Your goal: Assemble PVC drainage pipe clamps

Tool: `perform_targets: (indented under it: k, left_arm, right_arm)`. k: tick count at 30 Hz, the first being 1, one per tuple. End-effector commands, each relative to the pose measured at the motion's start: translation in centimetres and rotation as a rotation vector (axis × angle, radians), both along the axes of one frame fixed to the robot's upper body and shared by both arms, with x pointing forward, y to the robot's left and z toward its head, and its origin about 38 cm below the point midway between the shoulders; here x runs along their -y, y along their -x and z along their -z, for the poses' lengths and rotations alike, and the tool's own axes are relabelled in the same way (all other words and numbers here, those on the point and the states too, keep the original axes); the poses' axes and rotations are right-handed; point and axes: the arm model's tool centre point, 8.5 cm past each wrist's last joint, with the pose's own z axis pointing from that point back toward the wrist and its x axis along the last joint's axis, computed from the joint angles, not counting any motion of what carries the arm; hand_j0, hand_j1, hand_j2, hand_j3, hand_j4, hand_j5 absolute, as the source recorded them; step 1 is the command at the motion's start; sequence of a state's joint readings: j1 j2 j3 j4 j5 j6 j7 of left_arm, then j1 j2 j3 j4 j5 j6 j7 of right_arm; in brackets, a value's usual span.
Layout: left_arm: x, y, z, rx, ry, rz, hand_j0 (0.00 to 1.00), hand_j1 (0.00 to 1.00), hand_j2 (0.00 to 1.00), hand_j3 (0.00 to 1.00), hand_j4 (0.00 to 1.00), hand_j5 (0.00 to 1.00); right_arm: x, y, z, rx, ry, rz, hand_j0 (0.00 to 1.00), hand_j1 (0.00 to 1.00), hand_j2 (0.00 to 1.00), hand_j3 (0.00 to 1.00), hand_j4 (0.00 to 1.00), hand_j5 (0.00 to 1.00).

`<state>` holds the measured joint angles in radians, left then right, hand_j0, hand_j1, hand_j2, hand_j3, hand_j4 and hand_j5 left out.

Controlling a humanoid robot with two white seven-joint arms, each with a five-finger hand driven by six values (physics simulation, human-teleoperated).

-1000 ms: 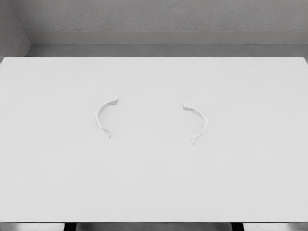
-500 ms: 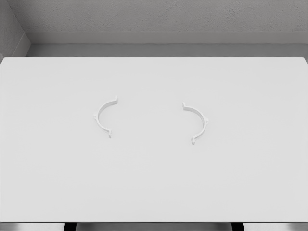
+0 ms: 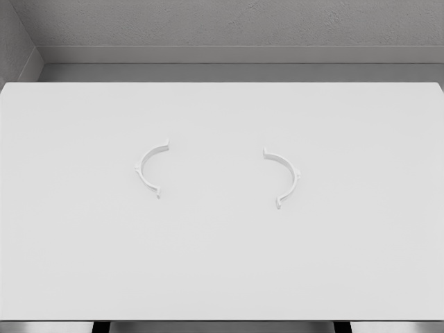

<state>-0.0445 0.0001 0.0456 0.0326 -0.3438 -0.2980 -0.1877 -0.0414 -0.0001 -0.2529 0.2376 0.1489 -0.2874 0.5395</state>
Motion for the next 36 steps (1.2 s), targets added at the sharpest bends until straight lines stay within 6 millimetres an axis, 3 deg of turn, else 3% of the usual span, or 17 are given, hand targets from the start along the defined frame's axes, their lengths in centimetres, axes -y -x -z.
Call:
perform_targets:
  k: [1,20,25,29,33,36]
  left_arm:
    - [0.0,0.0,0.0,0.001,0.001,0.0,1.0,1.0,1.0,1.0,1.0,1.0]
    - [0.0,0.0,0.0,0.0,-0.001,-0.001,1.0,1.0,1.0,1.0,1.0,1.0]
    - [0.0,0.0,0.0,0.0,-0.001,-0.001,1.0,1.0,1.0,1.0,1.0,1.0]
    - [0.0,0.0,0.0,0.002,0.0,-0.001,1.0,1.0,1.0,1.0,1.0,1.0]
    - [0.0,0.0,0.0,0.0,0.001,0.0,1.0,1.0,1.0,1.0,1.0,1.0]
    - [0.0,0.0,0.0,0.0,-0.001,-0.001,1.0,1.0,1.0,1.0,1.0,1.0]
  right_arm:
    - [0.0,0.0,0.0,0.001,-0.001,-0.001,1.0,1.0,1.0,1.0,1.0,1.0]
    - [0.0,0.0,0.0,0.001,-0.002,-0.001,1.0,1.0,1.0,1.0,1.0,1.0]
    - [0.0,1.4,0.0,-0.026,0.008,0.006,1.0,1.0,1.0,1.0,1.0,1.0]
    - [2.6,2.1,0.9,-0.149,0.322,0.021,1.0,1.0,1.0,1.0,1.0,1.0]
    - [3.2,1.6,1.1,-0.136,0.374,0.026,1.0,1.0,1.0,1.0,1.0,1.0]
    - [4.3,1.7,1.2,-0.149,0.505,0.034,1.0,1.0,1.0,1.0,1.0,1.0]
